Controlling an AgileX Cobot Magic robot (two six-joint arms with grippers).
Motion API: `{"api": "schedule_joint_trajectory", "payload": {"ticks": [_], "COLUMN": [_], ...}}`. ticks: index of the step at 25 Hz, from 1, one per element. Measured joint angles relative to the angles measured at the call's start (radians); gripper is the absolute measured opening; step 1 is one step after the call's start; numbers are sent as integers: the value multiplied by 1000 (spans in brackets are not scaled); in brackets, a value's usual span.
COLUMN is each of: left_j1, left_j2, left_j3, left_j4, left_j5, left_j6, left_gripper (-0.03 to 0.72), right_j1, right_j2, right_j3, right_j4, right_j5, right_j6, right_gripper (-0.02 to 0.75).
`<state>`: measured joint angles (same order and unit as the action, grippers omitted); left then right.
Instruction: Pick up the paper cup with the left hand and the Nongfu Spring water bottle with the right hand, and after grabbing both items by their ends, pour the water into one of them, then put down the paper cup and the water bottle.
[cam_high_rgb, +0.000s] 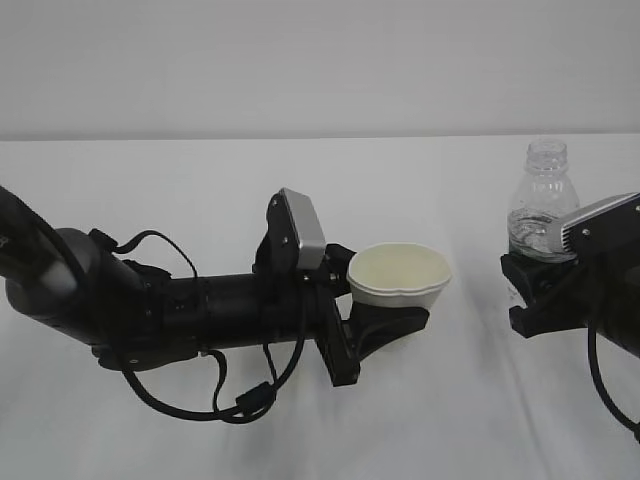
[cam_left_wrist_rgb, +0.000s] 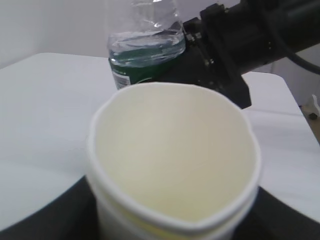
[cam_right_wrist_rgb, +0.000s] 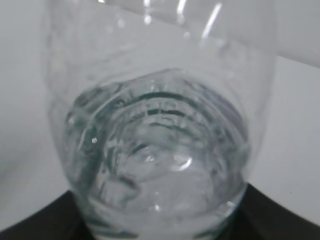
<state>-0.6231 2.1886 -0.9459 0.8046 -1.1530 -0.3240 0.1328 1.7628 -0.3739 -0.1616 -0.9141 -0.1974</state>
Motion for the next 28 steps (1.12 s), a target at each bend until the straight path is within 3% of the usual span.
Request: {"api": "schedule_joint_trajectory", "payload": {"ticks": [8,28], "left_j1": [-70,-74], "left_j2": [0,0], "left_j3": [-21,-23], "left_j4": [9,-6], "left_j5": [0,0], "left_j6": [0,0], "left_gripper": [436,435], "right_j1": [0,0], "right_j2": [-19,-165], "right_j3": [0,3], "right_j4": [-2,0], "right_j5": [30,178], "right_j6": [-71,-305], "right_gripper": [403,403]}}
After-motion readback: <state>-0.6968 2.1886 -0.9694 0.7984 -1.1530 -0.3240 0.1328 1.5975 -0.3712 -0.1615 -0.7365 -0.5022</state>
